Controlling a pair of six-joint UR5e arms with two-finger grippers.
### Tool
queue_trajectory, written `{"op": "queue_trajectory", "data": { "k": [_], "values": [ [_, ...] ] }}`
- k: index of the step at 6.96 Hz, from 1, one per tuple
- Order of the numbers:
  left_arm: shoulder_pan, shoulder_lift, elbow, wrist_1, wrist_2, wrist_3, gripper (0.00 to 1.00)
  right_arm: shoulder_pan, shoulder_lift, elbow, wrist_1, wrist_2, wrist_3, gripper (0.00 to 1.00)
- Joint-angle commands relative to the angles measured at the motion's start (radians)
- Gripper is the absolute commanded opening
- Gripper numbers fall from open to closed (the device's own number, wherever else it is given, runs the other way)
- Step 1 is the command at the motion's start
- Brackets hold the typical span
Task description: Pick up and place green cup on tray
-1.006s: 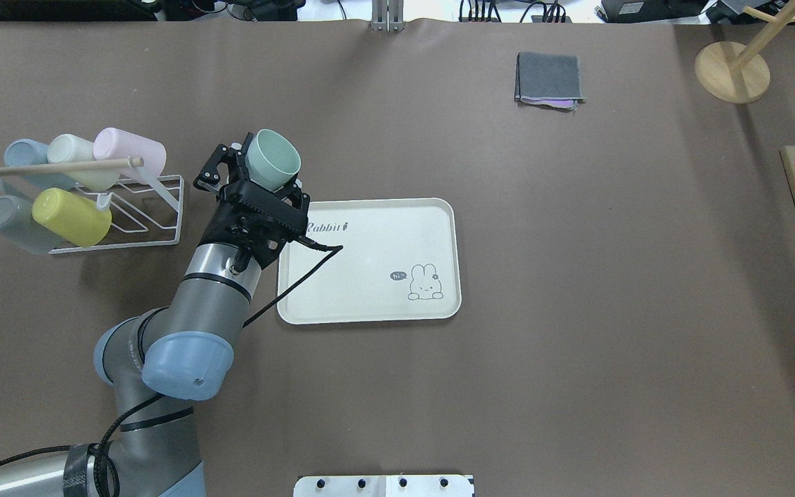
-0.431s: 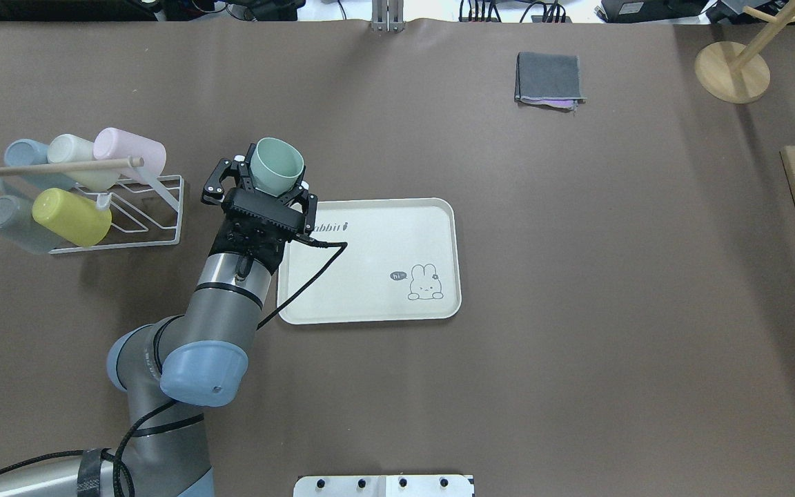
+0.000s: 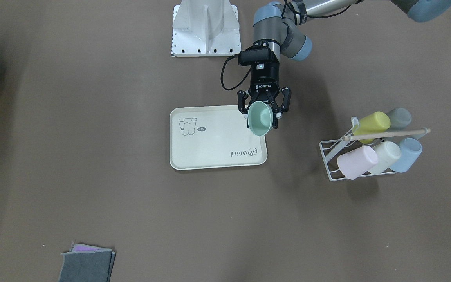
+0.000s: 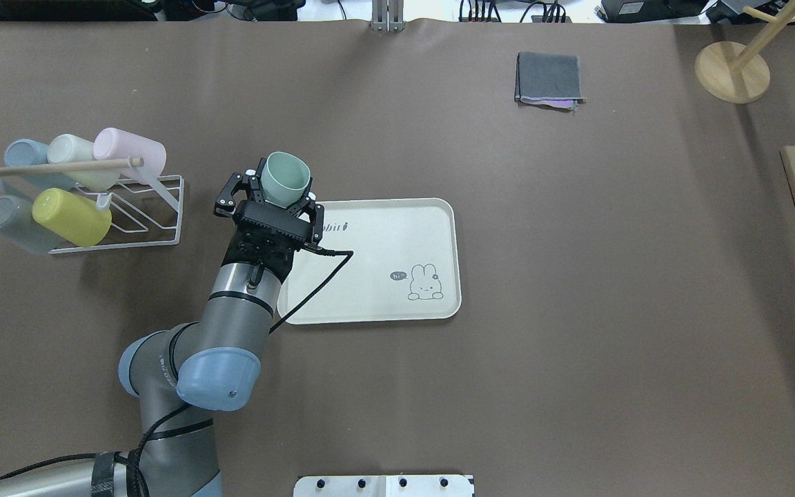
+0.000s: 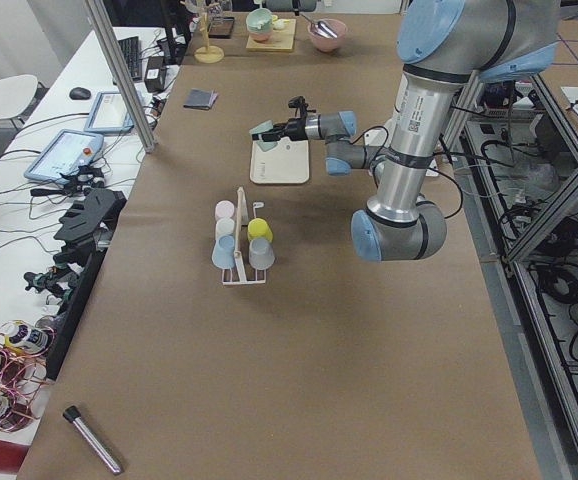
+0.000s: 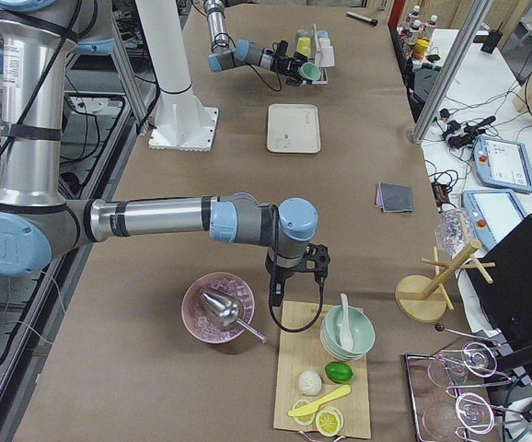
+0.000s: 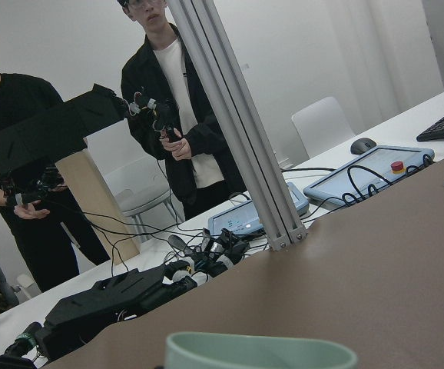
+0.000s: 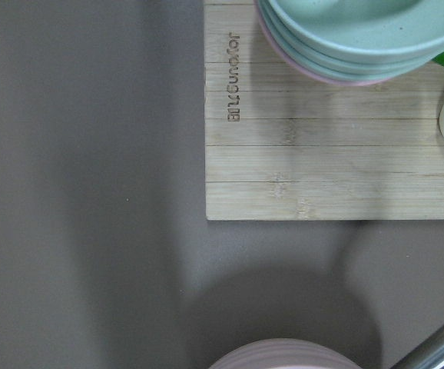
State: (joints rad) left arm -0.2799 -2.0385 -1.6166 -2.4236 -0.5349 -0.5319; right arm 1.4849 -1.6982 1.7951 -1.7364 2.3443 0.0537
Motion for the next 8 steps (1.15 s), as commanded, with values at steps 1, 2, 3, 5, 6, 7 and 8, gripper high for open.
{"op": "queue_trajectory", "data": {
  "k": [1,2,3,5,6,7,8],
  "values": [
    [0.004,-0.037,0.074,-0.002,0.001,-0.069,0.67,0.0,0.002,0.0,0.0,0.0,0.0,1.0],
    [0.004,-0.028,0.146,0.0,-0.003,-0.212,0.67,0.0,0.002,0.0,0.0,0.001,0.0,1.0],
    [0.01,-0.035,0.205,-0.012,-0.004,-0.341,0.67,0.0,0.0,0.001,0.0,0.003,-0.006,1.0],
    [0.007,-0.032,0.181,-0.037,-0.002,-0.459,0.67,0.0,0.002,0.001,0.0,0.004,-0.009,1.0],
    [0.005,-0.035,0.14,-0.064,-0.005,-0.465,0.65,0.0,0.002,0.001,0.0,0.004,-0.009,1.0],
    [0.002,-0.031,0.121,-0.068,-0.001,-0.473,0.64,0.0,0.002,0.001,0.0,0.003,-0.009,1.0],
    [-0.002,-0.025,0.11,-0.083,0.001,-0.522,0.64,0.0,0.002,0.001,0.0,0.003,-0.009,1.0]
  ]
}}
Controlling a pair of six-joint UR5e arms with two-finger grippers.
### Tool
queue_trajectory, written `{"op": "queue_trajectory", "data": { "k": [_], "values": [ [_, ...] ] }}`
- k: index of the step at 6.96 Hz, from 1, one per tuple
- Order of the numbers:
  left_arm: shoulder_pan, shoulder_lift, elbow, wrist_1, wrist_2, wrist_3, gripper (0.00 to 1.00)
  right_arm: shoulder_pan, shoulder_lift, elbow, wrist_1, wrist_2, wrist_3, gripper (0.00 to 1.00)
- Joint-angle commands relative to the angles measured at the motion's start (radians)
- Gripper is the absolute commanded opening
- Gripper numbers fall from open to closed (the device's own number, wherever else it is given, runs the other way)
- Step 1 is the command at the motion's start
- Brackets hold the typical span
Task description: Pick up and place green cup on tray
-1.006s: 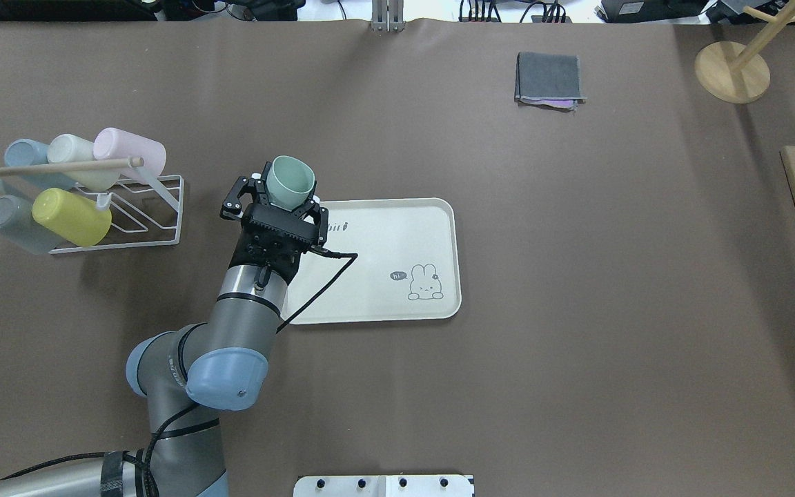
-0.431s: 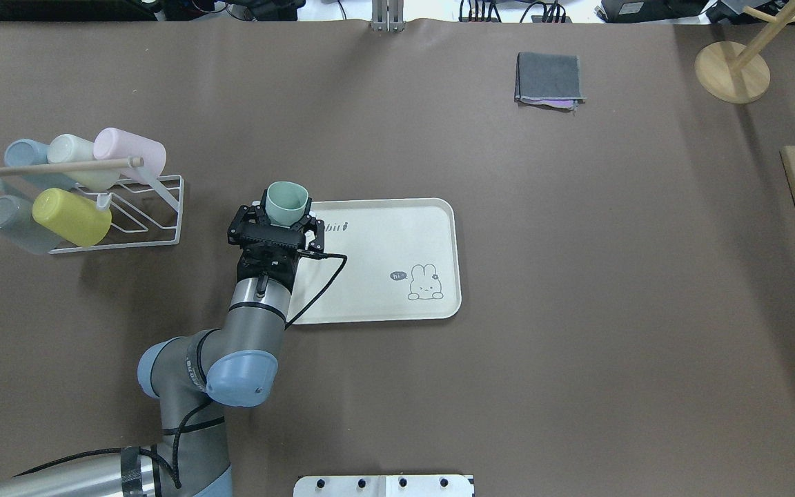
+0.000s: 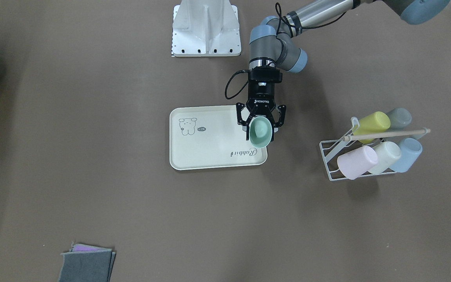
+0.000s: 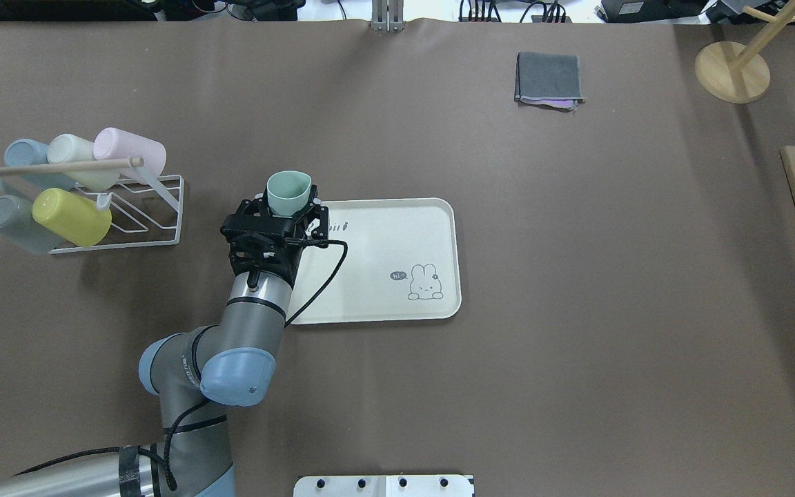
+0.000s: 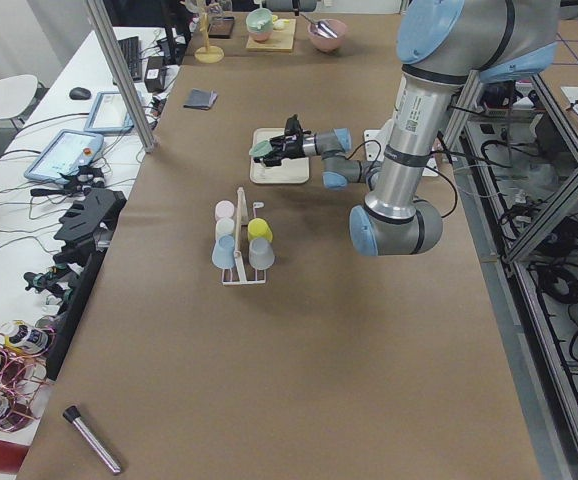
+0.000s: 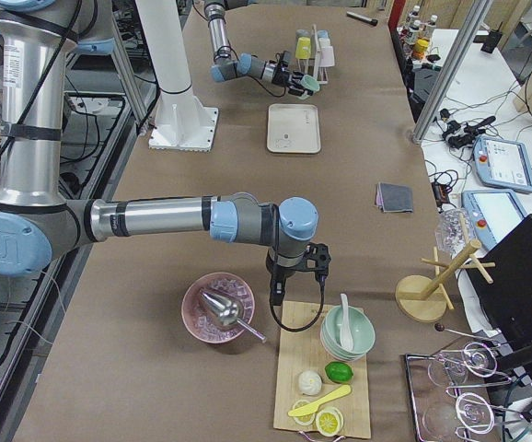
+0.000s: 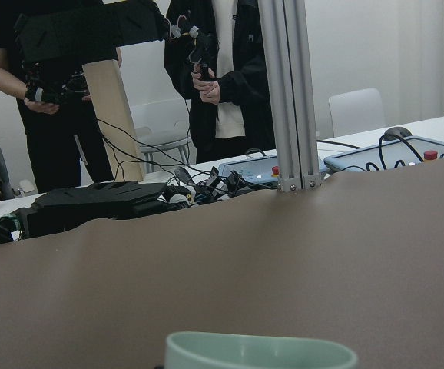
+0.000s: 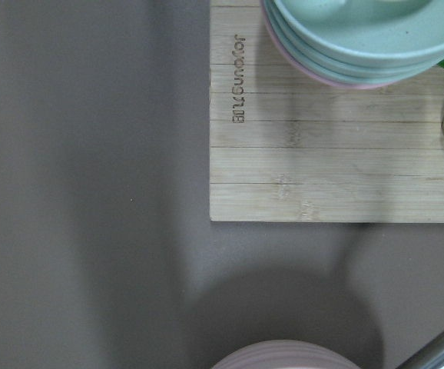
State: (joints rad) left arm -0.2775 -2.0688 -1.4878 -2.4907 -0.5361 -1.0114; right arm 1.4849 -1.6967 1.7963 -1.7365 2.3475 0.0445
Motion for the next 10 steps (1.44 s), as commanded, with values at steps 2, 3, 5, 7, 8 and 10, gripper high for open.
{"op": "queue_trajectory", "data": {
  "k": [2,3,5,7,8,10],
  "values": [
    [-0.005,0.019,-0.011,-0.013,0.057,-0.157,0.64,0.0,0.0,0.0,0.0,0.0,0.0,1.0],
    [-0.003,0.016,-0.008,-0.008,0.058,-0.208,0.63,0.0,0.0,0.0,0.0,0.0,0.0,1.0],
    [0.012,-0.006,0.035,-0.005,0.064,-0.213,0.63,0.0,-0.003,0.0,0.0,0.0,-0.002,1.0],
    [0.02,-0.104,0.147,-0.005,0.087,-0.21,0.63,0.0,-0.008,0.0,0.0,0.0,-0.003,1.0],
    [0.021,-0.15,0.202,-0.005,0.1,-0.208,0.64,0.0,-0.009,0.0,0.0,0.0,-0.003,1.0],
    [0.02,-0.218,0.285,-0.002,0.11,-0.207,0.64,0.0,-0.009,0.0,0.0,0.0,-0.002,1.0]
  ]
}}
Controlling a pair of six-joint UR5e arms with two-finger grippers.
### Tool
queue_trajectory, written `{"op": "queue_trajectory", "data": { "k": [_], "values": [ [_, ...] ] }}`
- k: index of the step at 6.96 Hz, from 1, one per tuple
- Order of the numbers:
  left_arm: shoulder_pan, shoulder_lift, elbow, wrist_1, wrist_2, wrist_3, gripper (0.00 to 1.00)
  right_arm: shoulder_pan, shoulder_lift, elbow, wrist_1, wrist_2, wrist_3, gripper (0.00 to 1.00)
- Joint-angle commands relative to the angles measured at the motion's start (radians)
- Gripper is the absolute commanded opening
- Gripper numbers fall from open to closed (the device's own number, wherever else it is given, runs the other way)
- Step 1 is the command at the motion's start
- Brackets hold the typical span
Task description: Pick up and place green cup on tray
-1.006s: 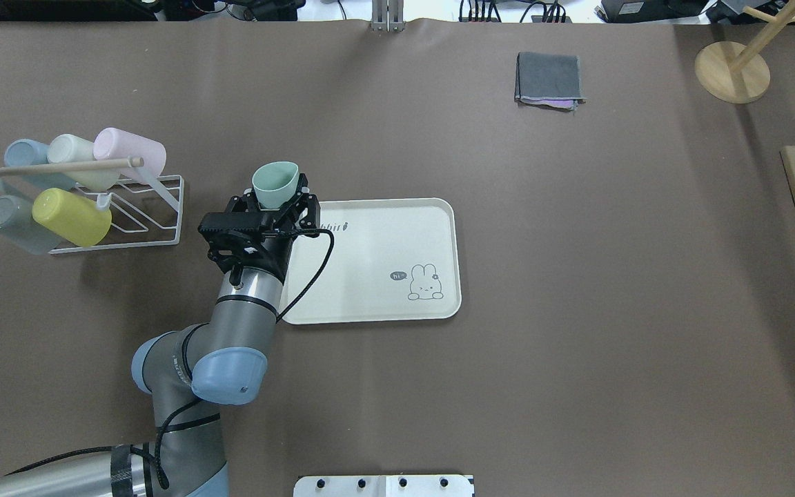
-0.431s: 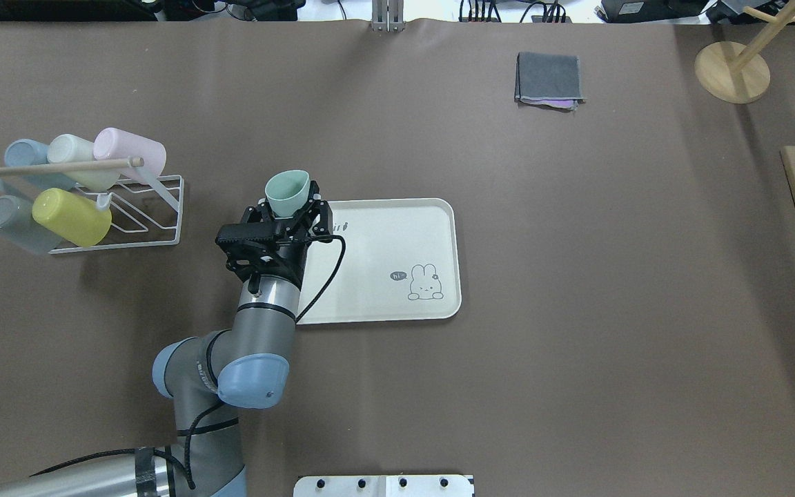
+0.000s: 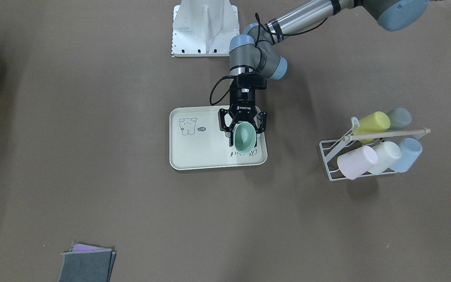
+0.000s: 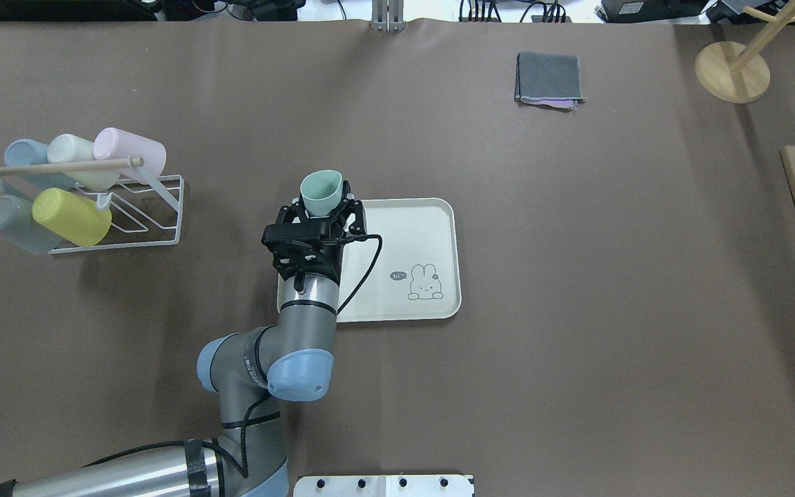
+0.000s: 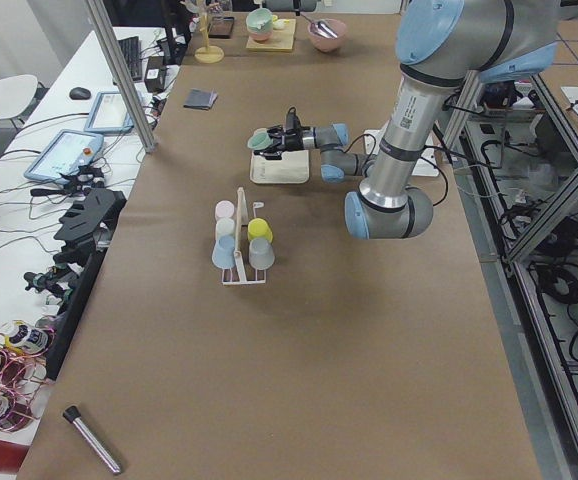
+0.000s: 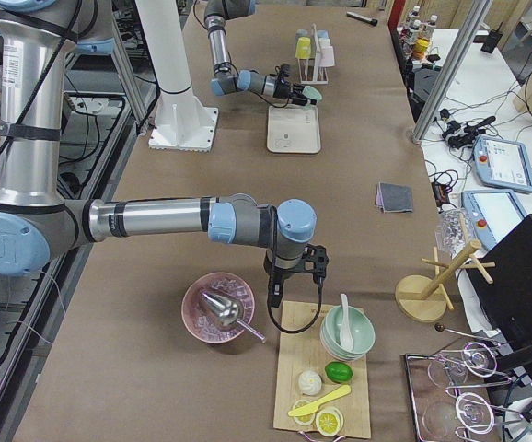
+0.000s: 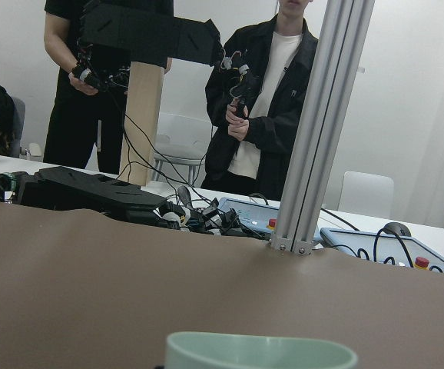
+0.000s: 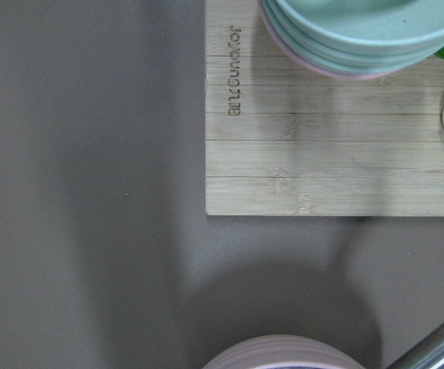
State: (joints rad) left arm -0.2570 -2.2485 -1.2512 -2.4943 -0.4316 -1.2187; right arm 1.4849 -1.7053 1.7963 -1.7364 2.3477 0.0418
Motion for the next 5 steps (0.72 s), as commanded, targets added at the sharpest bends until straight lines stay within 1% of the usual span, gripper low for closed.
{"op": "queue_trajectory", "data": {
  "k": [1,2,3,4,5],
  "values": [
    [0.001,-0.054,0.062,0.035,0.026,-0.001,0.64,0.0,0.007,0.0,0.0,-0.001,0.003,1.0],
    [-0.001,-0.062,0.065,0.049,0.028,-0.002,0.64,0.0,0.01,0.011,0.0,0.002,0.007,1.0],
    [0.001,-0.063,0.075,0.051,0.027,-0.002,0.68,0.0,0.018,0.011,0.0,0.002,0.007,1.0],
    [0.004,-0.063,0.081,0.076,0.025,-0.002,0.69,0.0,0.029,-0.006,0.018,-0.002,0.006,1.0],
    [0.007,-0.063,0.09,0.11,0.024,-0.004,0.69,0.0,0.029,-0.041,0.068,-0.002,0.007,1.0]
  ]
}}
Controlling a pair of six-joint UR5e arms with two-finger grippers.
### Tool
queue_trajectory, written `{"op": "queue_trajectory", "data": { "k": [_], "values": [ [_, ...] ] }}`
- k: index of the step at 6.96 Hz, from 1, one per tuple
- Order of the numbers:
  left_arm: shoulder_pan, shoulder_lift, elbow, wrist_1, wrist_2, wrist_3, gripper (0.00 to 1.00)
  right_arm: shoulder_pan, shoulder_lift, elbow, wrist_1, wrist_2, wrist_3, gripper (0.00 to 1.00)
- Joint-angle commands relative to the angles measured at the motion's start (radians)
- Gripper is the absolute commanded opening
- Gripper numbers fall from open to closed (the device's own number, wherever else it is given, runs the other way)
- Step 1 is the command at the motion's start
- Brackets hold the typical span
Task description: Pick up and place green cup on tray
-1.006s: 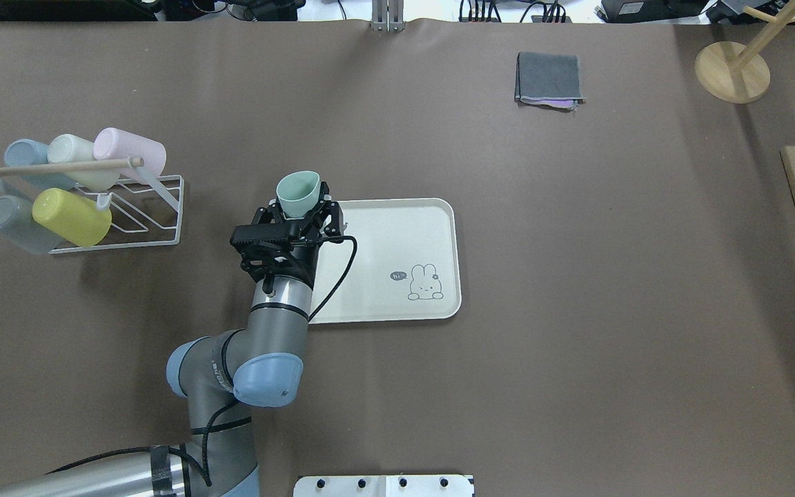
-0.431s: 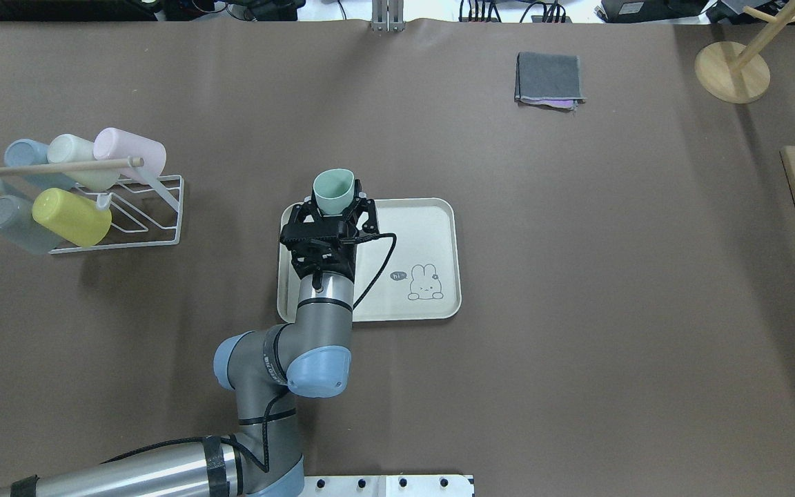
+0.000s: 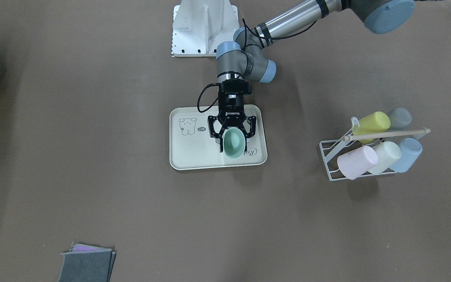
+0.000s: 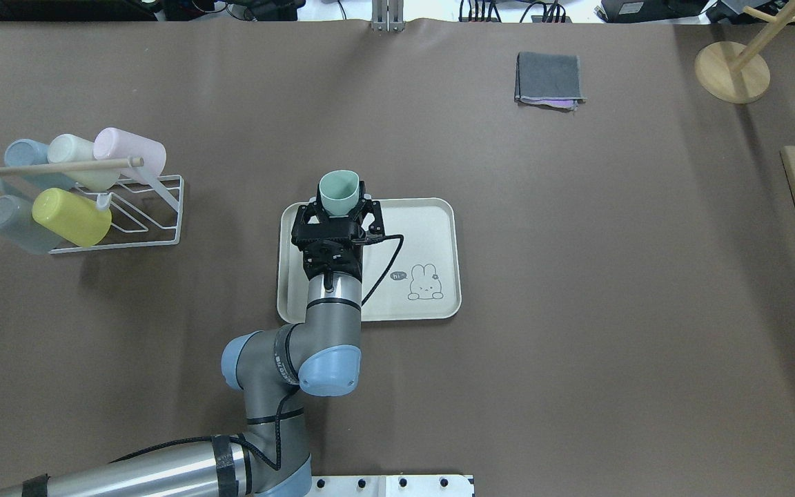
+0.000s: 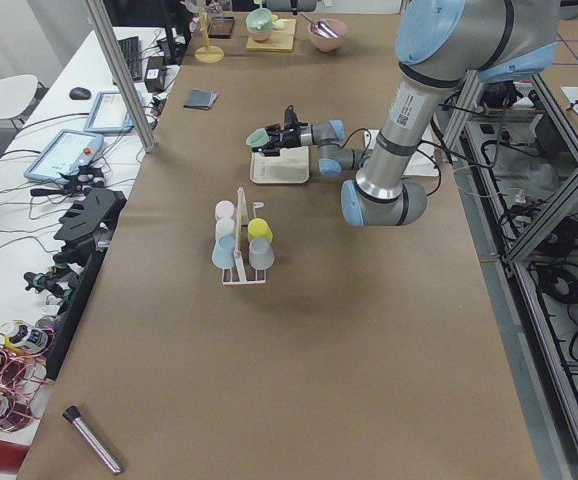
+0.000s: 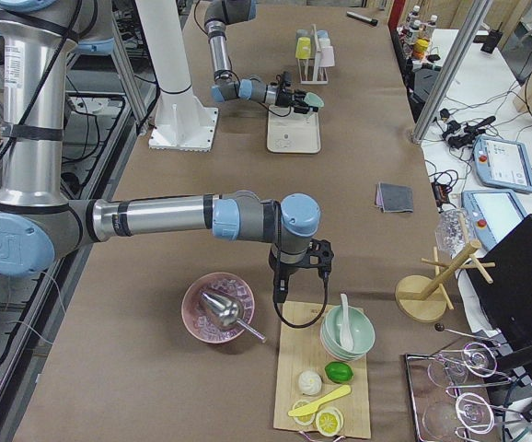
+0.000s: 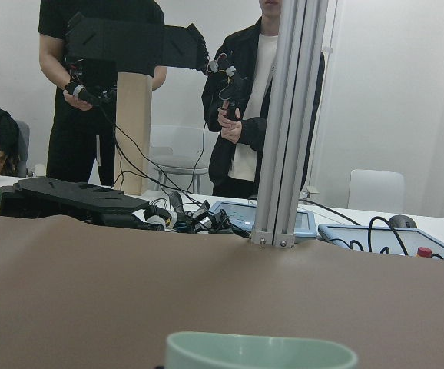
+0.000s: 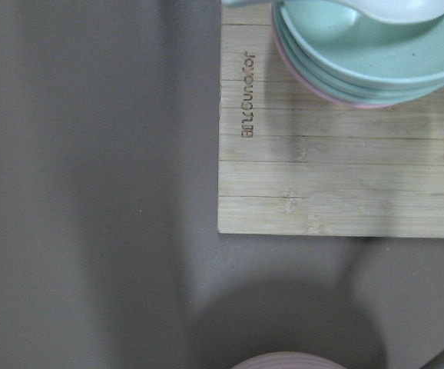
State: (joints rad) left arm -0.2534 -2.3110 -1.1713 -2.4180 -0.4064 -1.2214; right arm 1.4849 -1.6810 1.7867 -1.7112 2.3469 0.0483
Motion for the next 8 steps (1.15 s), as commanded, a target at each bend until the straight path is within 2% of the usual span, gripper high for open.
{"op": "queue_trajectory", "data": {
  "k": [1,3,7,8],
  "values": [
    [0.005,0.001,0.013,0.039,-0.003,0.003,0.71,0.0,0.001,-0.062,0.094,-0.001,-0.001,1.0],
    [0.011,-0.001,0.025,0.039,-0.003,0.005,0.72,0.0,0.003,-0.113,0.163,-0.001,0.002,1.0],
    [0.023,-0.007,0.035,0.034,0.003,0.003,0.8,0.0,0.004,-0.102,0.165,0.003,0.007,1.0],
    [0.025,-0.007,0.033,0.03,0.029,0.0,0.82,0.002,0.004,-0.101,0.165,0.003,0.005,1.0]
  ]
}}
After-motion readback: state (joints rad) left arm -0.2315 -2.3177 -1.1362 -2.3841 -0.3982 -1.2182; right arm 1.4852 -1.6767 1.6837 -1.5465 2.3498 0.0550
